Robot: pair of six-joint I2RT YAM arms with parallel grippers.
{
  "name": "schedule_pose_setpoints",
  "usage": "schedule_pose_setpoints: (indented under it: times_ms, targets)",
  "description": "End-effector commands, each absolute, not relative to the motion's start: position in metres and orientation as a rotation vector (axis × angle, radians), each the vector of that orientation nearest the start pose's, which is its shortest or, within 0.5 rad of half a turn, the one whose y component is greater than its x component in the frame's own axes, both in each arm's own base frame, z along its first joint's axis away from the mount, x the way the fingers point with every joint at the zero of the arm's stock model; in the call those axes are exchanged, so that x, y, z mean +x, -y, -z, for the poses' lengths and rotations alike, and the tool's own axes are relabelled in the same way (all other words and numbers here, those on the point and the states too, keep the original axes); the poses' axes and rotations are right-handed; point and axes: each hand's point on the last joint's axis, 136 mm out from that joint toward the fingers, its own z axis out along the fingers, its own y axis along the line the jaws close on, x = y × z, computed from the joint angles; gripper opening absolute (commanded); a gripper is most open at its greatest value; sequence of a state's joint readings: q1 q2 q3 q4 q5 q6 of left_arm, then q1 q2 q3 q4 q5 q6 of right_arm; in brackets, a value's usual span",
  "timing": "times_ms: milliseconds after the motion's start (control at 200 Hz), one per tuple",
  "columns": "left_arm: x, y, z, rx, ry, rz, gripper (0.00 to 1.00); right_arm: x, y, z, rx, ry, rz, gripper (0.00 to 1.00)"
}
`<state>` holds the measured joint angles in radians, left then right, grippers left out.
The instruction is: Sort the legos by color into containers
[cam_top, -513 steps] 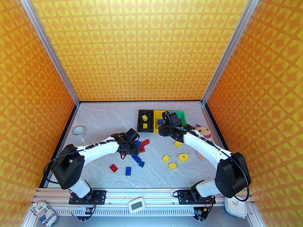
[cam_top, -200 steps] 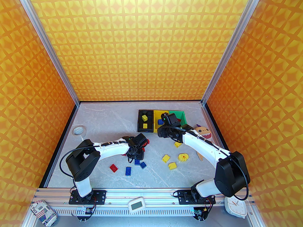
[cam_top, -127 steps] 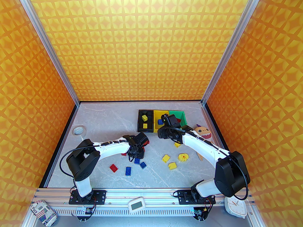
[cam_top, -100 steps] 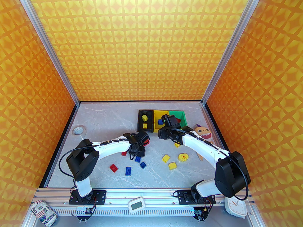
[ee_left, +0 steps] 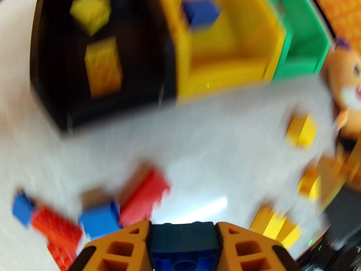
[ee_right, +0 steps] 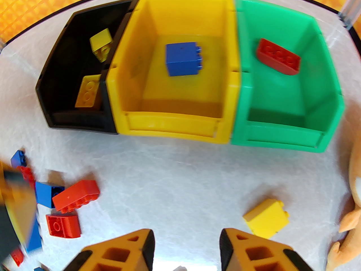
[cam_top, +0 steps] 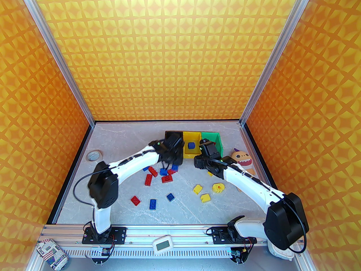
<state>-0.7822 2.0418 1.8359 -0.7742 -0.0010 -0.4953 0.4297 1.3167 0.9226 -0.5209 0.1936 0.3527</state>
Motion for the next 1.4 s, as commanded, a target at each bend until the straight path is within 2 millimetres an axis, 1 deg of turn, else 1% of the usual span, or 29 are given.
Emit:
schedule_pose_setpoints:
  times_ms: [0,90,100,110,135,235,295,385,525,850,950,1020,1050,1110,1185,1235,1245,1260,1330,1335,1345,1385,1395]
  targets:
    - [0.408,0.379,-0.157,0.4,-2.554,0.439,0.31,0.325,-0.1,-0.143,0.045,-2.448,-0.035,0.44]
    - [0.434,0.392,-0.163,0.386,-2.503,0.468,0.31,0.321,-0.094,-0.149,0.05,-2.434,-0.018,0.45]
    - [0.436,0.393,-0.165,0.384,-2.493,0.474,0.31,0.32,-0.094,-0.149,0.051,-2.433,-0.016,0.45]
    - [0.438,0.394,-0.163,0.385,-2.494,0.472,0.31,0.32,-0.093,-0.15,0.05,-2.432,-0.015,0.45]
    - [0.446,0.398,-0.167,0.38,-2.473,0.483,0.31,0.319,-0.093,-0.151,0.049,-2.429,-0.013,0.45]
    - [0.467,0.411,-0.174,0.378,-2.411,0.517,0.31,0.317,-0.091,-0.155,0.044,-2.423,-0.011,0.46]
    - [0.477,0.417,-0.175,0.373,-2.383,0.538,0.32,0.317,-0.091,-0.156,0.04,-2.425,-0.012,0.46]
    - [0.489,0.422,-0.175,0.37,-2.36,0.557,0.32,0.317,-0.093,-0.154,0.037,-2.43,-0.018,0.45]
    - [0.501,0.426,-0.172,0.363,-2.334,0.59,0.32,0.316,-0.093,-0.153,0.034,-2.435,-0.023,0.45]
    - [0.511,0.442,-0.167,0.355,-2.284,0.681,0.31,0.317,-0.096,-0.152,0.031,-2.439,-0.035,0.45]
    - [0.515,0.446,-0.166,0.348,-2.266,0.696,0.39,0.317,-0.097,-0.151,0.027,-2.444,-0.04,0.45]
    - [0.519,0.446,-0.166,0.339,-2.254,0.694,0.49,0.317,-0.097,-0.15,0.026,-2.447,-0.042,0.45]
    - [0.521,0.446,-0.167,0.336,-2.25,0.69,0.56,0.317,-0.097,-0.151,0.024,-2.447,-0.043,0.45]
    - [0.523,0.445,-0.173,0.331,-2.238,0.69,0.65,0.316,-0.098,-0.151,0.019,-2.447,-0.047,0.46]
    - [0.523,0.438,-0.186,0.319,-2.239,0.674,0.7,0.315,-0.099,-0.15,-0.012,-2.451,-0.048,0.46]
    - [0.52,0.433,-0.197,0.313,-2.239,0.668,0.72,0.316,-0.1,-0.151,-0.025,-2.447,-0.045,0.46]
    - [0.519,0.432,-0.196,0.313,-2.243,0.666,0.72,0.316,-0.099,-0.151,-0.03,-2.447,-0.043,0.46]
    - [0.517,0.43,-0.203,0.309,-2.237,0.668,0.72,0.316,-0.1,-0.152,-0.035,-2.446,-0.043,0.47]
    - [0.507,0.421,-0.22,0.298,-2.229,0.667,0.73,0.316,-0.101,-0.151,-0.06,-2.446,-0.042,0.48]
    - [0.506,0.42,-0.223,0.296,-2.224,0.668,0.73,0.316,-0.101,-0.151,-0.064,-2.446,-0.042,0.48]
    - [0.505,0.418,-0.221,0.293,-2.23,0.663,0.73,0.316,-0.102,-0.15,-0.069,-2.447,-0.044,0.48]
    - [0.498,0.41,-0.234,0.287,-2.223,0.656,0.73,0.315,-0.106,-0.149,-0.098,-2.449,-0.057,0.49]
    - [0.497,0.408,-0.232,0.287,-2.229,0.649,0.73,0.315,-0.107,-0.149,-0.106,-2.448,-0.061,0.49]
